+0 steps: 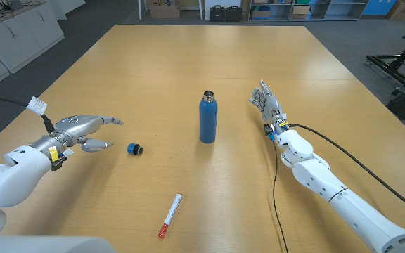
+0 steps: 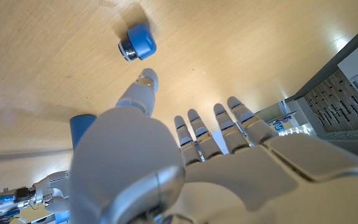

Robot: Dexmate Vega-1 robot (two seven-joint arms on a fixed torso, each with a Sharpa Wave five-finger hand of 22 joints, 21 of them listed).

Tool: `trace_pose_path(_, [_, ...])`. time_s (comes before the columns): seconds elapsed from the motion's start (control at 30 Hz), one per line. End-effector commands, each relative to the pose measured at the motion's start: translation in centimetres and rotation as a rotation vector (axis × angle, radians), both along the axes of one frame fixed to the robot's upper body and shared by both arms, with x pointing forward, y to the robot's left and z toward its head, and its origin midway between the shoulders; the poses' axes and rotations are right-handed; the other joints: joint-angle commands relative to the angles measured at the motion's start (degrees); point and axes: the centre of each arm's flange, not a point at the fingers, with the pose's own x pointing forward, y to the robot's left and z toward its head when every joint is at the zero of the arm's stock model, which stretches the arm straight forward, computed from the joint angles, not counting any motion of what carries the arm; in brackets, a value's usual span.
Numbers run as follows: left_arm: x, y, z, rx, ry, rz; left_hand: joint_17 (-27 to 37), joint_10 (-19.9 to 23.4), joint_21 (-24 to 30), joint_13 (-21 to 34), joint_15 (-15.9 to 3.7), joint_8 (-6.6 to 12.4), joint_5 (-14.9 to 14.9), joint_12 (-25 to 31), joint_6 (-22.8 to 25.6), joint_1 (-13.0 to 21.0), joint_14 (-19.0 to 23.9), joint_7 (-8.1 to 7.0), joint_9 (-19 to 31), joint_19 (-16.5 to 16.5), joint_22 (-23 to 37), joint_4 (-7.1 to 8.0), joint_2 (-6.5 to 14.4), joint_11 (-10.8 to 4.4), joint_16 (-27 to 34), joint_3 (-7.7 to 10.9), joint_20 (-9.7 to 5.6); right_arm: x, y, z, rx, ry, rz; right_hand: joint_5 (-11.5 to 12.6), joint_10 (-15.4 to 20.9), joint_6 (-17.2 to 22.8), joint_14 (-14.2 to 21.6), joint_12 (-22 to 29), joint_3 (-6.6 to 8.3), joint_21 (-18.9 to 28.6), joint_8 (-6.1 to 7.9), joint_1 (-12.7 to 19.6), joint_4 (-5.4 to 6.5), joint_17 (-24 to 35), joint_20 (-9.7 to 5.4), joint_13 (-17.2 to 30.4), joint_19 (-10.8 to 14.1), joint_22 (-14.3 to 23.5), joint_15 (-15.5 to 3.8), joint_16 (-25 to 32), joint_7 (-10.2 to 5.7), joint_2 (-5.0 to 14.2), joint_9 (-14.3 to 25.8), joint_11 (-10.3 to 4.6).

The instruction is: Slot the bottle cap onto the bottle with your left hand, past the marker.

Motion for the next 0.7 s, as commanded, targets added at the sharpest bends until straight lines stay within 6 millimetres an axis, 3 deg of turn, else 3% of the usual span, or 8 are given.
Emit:
trace_pose_path(0.03, [1.6, -0.1, 0.3, 0.053, 0.147, -0.004, 0.17, -1.28, -0.18, 0.01, -9.24, -0.39, 0.02, -0.05, -1.17, 0.75, -1.93, 0.02, 0.24, 0.24, 0.07, 0.03, -0.22, 0.13, -0.14, -0.93, -2.94, -0.1, 0.1, 0.1, 0.002, 0.004, -0.011, 0.26, 0.53, 0.67, 0.45, 0.21, -0.05, -0.1, -0.16, 0.25, -0.36, 0.09, 0.0, 0.09, 0.26, 0.31, 0.21, 0.31, 0.15, 0.56, 0.13, -0.06])
trace_pose_path(0.37, [2.5, -0.1, 0.7, 0.077, 0.249, 0.0, 0.16, -1.97, -0.44, -0.05, -9.11, -0.52, 0.04, -0.1, -1.71, 0.86, -2.36, 0.02, 0.24, -0.41, 0.07, 0.11, -0.05, 0.12, -0.02, -1.34, -2.4, -0.2, 0.3, 0.1, -0.002, 0.005, -0.017, 0.28, 0.54, 0.7, 0.47, 0.19, -0.05, -0.15, -0.18, 0.29, -0.38, 0.1, -0.03, 0.09, 0.41, 0.31, 0.3, 0.31, 0.26, 0.6, 0.14, -0.05])
trace_pose_path(0.7, [3.2, -0.1, -0.3, 0.094, 0.219, 0.011, 0.16, -1.57, -0.39, -0.06, -8.58, -0.16, 0.08, 0.25, -1.16, 1.01, -3.73, 0.01, 0.3, -0.55, 0.08, 0.27, 0.42, 0.1, 0.03, -1.77, -2.42, -0.3, 0.6, -0.1, 0.005, 0.005, -0.016, 0.36, 0.57, 0.76, 0.48, 0.19, 0.07, -0.28, -0.17, 0.53, -0.51, 0.08, -0.01, 0.1, 0.38, 0.32, 0.26, 0.3, 0.27, 0.73, 0.14, -0.12])
